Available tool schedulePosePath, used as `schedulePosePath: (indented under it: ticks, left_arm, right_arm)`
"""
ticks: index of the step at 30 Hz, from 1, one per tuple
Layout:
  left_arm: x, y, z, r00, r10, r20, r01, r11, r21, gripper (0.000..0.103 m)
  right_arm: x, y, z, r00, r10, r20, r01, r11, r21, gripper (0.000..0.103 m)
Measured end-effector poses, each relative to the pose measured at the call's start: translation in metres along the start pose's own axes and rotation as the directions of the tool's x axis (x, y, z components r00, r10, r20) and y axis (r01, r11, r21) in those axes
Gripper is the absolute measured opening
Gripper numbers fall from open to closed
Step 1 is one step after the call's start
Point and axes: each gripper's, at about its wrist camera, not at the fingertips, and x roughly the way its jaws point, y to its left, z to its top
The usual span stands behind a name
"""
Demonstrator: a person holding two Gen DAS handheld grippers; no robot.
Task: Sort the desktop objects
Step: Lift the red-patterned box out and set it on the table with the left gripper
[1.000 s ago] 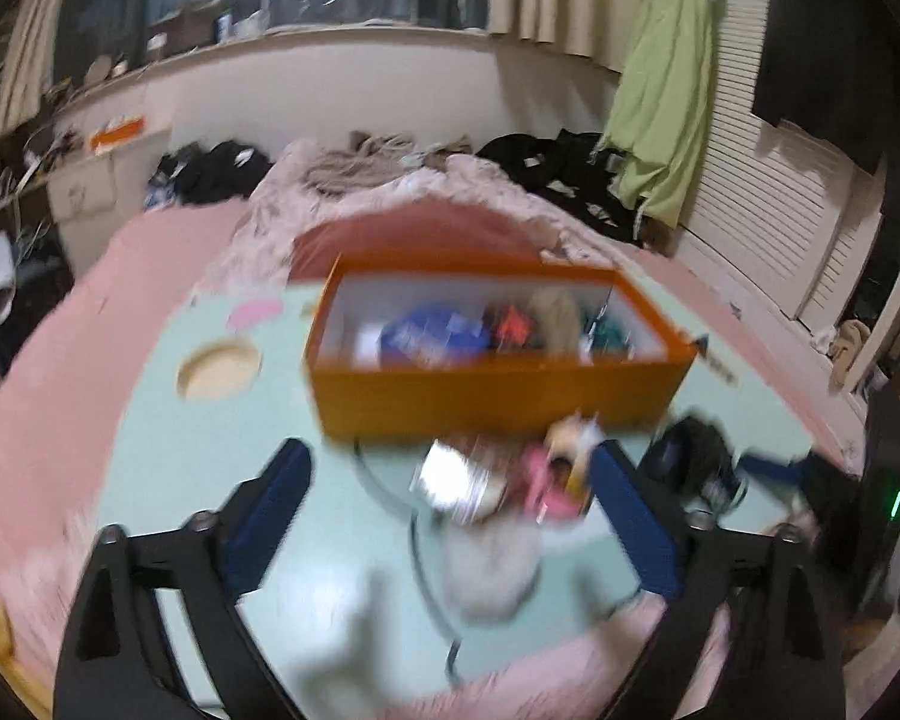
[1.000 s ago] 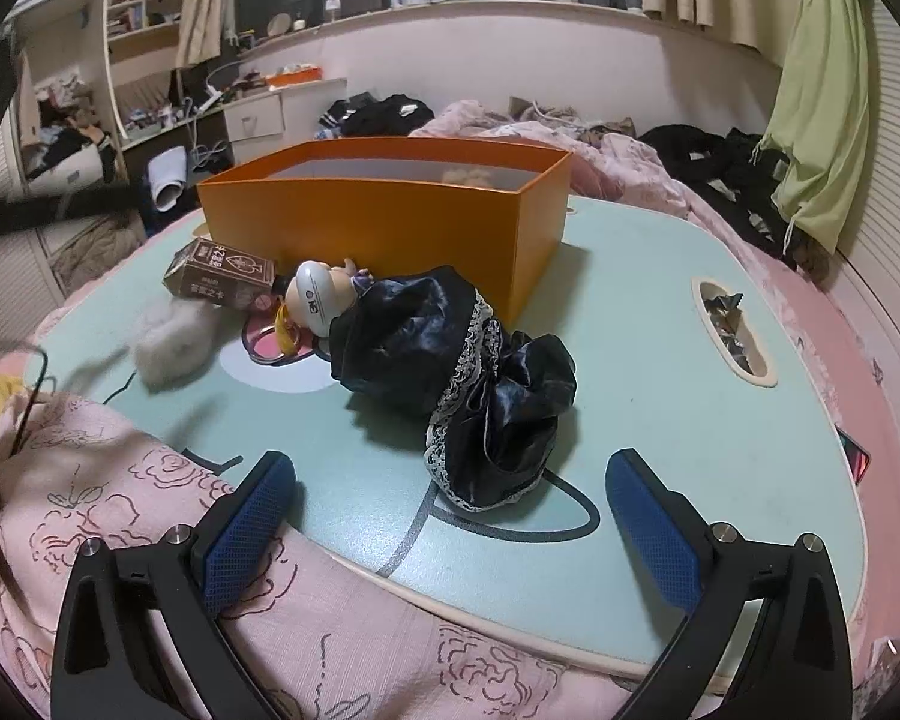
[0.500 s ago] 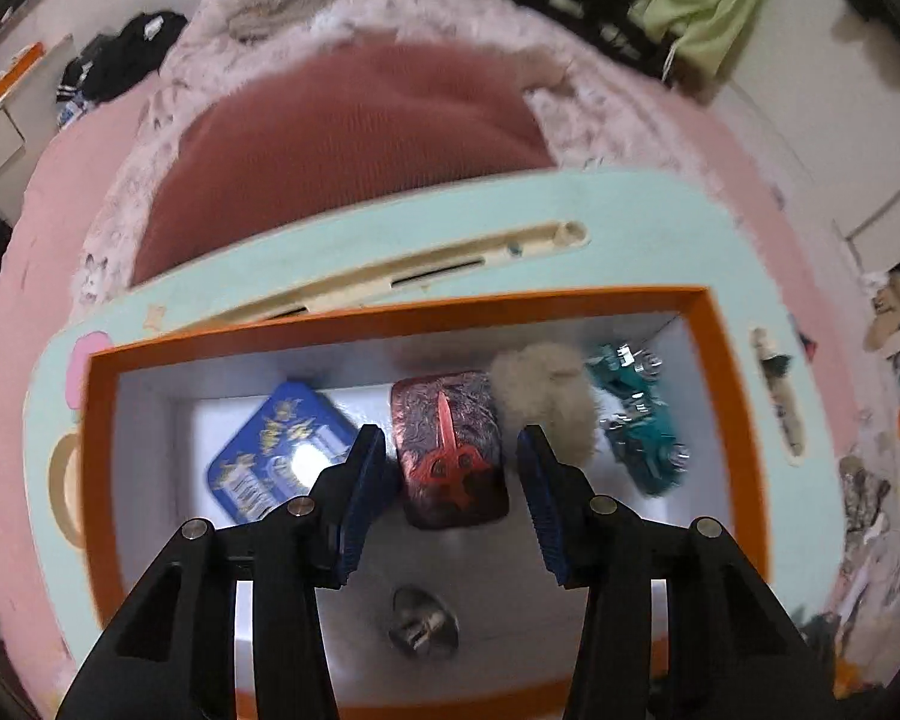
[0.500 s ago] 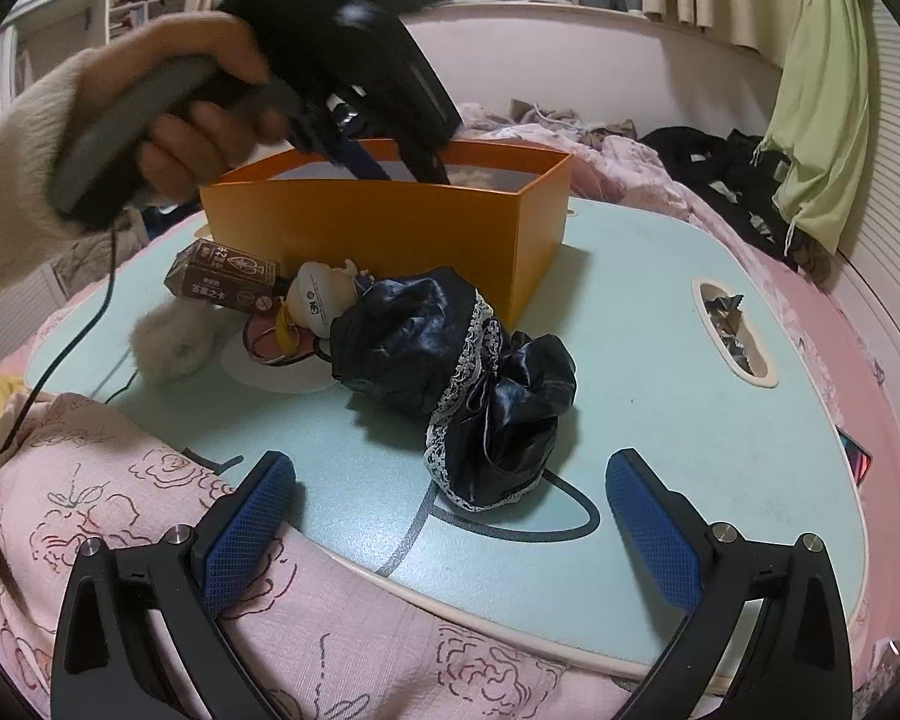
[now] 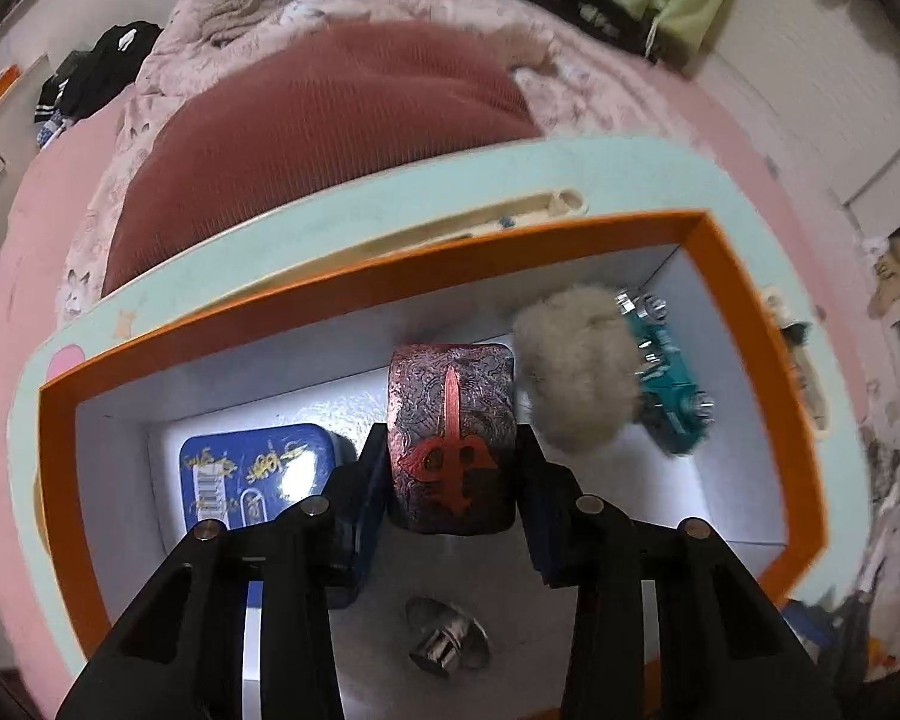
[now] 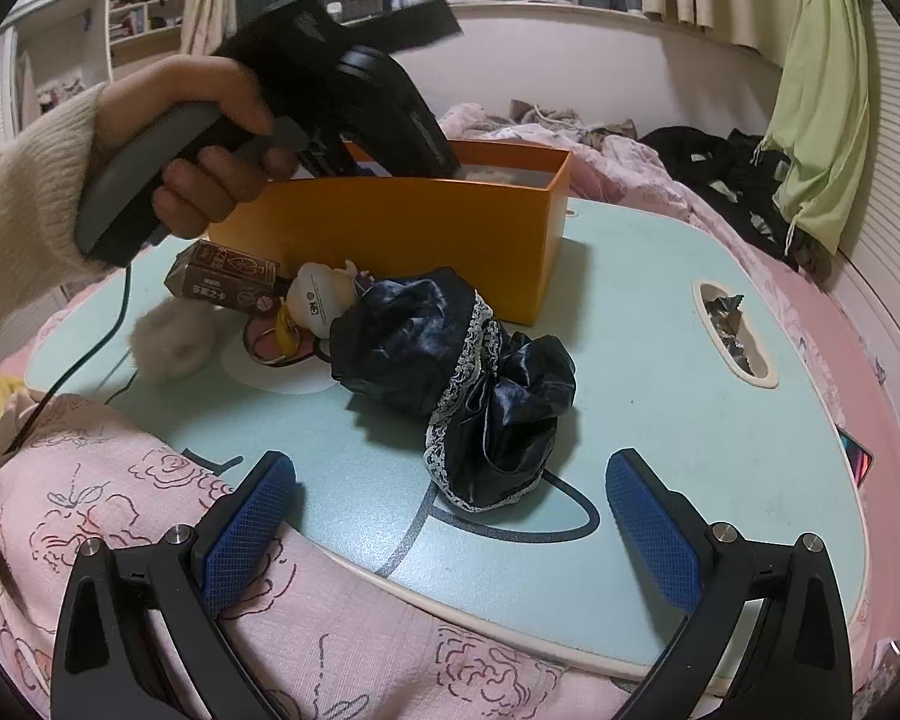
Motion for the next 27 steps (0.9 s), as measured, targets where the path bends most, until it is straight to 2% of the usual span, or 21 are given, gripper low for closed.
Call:
schedulePosePath:
  ticks: [2,5,6,8,9,12,16,18,20,23,26,27]
  left_arm:
    - [-0.008,0.003,-0.004,0.998,-0.032,0.054,0.032,0.999,-0.005,0.04]
    - [-0.037,0.008,-0.017,0.982,-0.066,0.177,0.068,0.998,-0.003,0.04]
    - [-0.051,0.008,-0.027,0.97,-0.075,0.231,0.075,0.997,0.007,0.04]
    - [-0.072,0.008,-0.044,0.954,-0.092,0.286,0.087,0.996,0.031,0.04]
    - [-0.083,0.005,-0.061,0.944,-0.117,0.309,0.1,0.992,0.072,0.04]
    - [-0.083,-0.004,-0.105,0.945,-0.16,0.285,0.122,0.982,0.145,0.04]
    - [-0.051,0.001,-0.154,0.954,-0.202,0.222,0.172,0.974,0.147,0.04]
    - [-0.032,-0.001,-0.169,0.961,-0.195,0.198,0.17,0.976,0.136,0.04]
    - [-0.012,-0.004,-0.18,0.965,-0.179,0.19,0.153,0.978,0.143,0.04]
    - [0.001,-0.006,-0.176,0.969,-0.163,0.184,0.137,0.98,0.146,0.041]
    - [-0.005,-0.006,-0.178,0.973,-0.121,0.196,0.097,0.987,0.128,0.048]
    - [-0.004,-0.004,-0.18,0.969,-0.116,0.218,0.091,0.989,0.121,0.048]
  right_arm:
    - [0.0,0.0,0.0,1.0,0.0,0.0,0.0,1.0,0.0,0.103]
    - [-0.001,0.0,0.0,1.0,0.0,0.0,0.0,1.0,0.0,0.103]
    - [0.0,0.0,0.0,1.0,0.0,0.0,0.0,1.0,0.0,0.103]
    - [-0.001,0.0,-0.001,1.0,0.0,0.0,0.0,1.0,0.0,0.103]
    - [0.0,0.0,0.0,1.0,0.0,0.0,0.0,1.0,0.0,0.103]
    - [-0.001,0.0,-0.001,1.0,0.0,0.0,0.0,1.0,0.0,0.103]
    - [0.0,0.0,-0.001,1.0,0.0,0.001,0.0,1.0,0.0,0.103]
    - [-0.001,0.0,-0.001,1.0,0.0,0.001,0.0,1.0,0.0,0.103]
    - [-0.001,0.0,-0.001,1.0,0.0,0.001,0.0,1.0,0.0,0.103]
    - [-0.001,0.0,-0.001,1.0,0.0,0.001,0.0,1.0,0.001,0.103]
    - [-0.001,0.0,-0.001,1.0,0.001,0.001,-0.001,1.0,0.001,0.103]
    - [-0.001,0.0,-0.001,1.0,0.001,0.001,-0.001,1.0,0.001,0.103]
